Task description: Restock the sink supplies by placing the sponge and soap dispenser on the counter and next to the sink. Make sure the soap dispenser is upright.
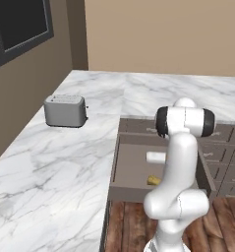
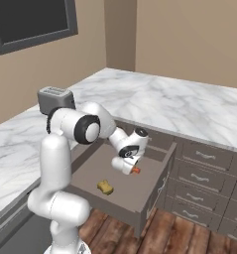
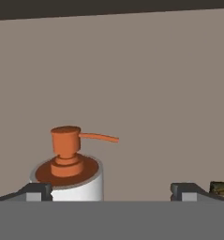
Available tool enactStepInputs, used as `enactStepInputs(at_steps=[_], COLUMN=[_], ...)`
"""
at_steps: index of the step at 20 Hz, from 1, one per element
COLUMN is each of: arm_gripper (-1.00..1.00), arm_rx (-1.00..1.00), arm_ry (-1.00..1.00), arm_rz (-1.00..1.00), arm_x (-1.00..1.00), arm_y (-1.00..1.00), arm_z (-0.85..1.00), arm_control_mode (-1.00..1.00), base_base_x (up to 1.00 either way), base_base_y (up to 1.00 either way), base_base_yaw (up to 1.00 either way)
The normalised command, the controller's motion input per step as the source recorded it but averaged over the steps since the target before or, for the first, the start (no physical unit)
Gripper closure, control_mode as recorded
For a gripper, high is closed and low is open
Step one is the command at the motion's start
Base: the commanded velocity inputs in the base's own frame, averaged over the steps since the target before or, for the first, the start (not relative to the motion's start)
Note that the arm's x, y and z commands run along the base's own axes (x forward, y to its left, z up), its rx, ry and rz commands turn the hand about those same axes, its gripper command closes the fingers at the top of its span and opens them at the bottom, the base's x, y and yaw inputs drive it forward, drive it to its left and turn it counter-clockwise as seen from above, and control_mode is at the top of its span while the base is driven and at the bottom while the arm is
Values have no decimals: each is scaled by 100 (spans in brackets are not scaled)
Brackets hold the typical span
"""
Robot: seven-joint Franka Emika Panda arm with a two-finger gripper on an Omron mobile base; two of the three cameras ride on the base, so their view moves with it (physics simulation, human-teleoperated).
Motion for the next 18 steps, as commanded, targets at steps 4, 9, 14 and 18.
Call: enactStepInputs(at_steps=[4, 9, 14, 18], arm_gripper=[-100, -100, -100, -100], arm_rx=[8, 8, 4, 0], arm_ry=[0, 0, 0, 0], arm_rz=[6, 8, 6, -1], arm_x=[47, 33, 8, -11], arm_y=[-20, -20, -22, 2], arm_z=[-1, -15, -30, -28], arm_control_mode=[-100, -100, -100, -100], base_base_x=[0, 0, 0, 0], base_base_y=[0, 0, 0, 0], base_base_yaw=[0, 0, 0, 0])
